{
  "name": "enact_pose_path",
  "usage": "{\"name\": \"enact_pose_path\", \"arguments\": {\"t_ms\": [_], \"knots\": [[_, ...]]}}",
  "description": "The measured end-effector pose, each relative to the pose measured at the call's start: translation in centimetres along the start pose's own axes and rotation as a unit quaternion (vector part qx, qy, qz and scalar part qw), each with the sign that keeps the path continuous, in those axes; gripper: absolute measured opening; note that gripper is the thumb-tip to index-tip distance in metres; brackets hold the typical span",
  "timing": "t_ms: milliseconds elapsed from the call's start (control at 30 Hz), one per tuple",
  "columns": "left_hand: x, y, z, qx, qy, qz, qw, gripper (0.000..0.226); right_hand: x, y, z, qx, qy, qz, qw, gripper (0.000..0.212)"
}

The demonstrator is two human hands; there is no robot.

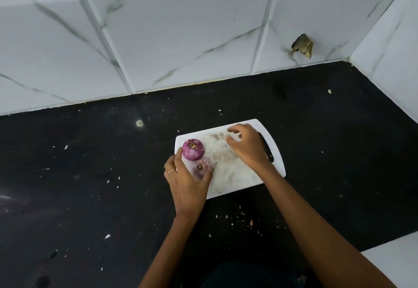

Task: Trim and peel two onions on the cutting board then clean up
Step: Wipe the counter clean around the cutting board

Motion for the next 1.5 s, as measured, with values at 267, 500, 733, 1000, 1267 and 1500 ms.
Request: {"name": "enact_pose_path", "arguments": {"t_ms": [267,500,733,1000,1267,1500], "knots": [[-3.9,-2.7,-4.4,-0.152,0.038,0.073,0.985,0.058,5.2,-3.7,-5.4,-0.125,-0.129,-0.003,0.984,0.033],[-7.8,-4.1,-4.3,-0.12,0.071,0.206,0.969,0.063,4.0,-5.0,-5.3,-0.106,-0.149,0.02,0.983,0.018],[-7.4,-3.6,-3.4,-0.093,0.069,0.227,0.967,0.06,1.7,-4.2,-3.3,-0.051,-0.116,0.023,0.992,0.015],[-7.1,-2.8,-2.6,-0.078,0.067,0.22,0.97,0.058,-1.2,-4.3,-1.9,-0.141,0.086,-0.018,0.986,0.012],[-7.8,-2.5,-2.3,-0.094,0.088,0.217,0.968,0.058,-1.6,-3.7,-2.6,-0.089,0.022,-0.017,0.996,0.009],[-7.6,-3.1,-2.3,-0.11,0.085,0.211,0.968,0.059,-0.5,-1.4,-3.2,0.05,-0.106,0.073,0.99,0.047]]}}
Point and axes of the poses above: each hand's wrist, its own y-axis towards the middle knuckle, its own x-axis out of the back of the hand, z = x × y, the point moved 5 cm from there along y, towards the middle knuckle, and after that the axes turned 13 degrees about x, right-handed, at the moved point
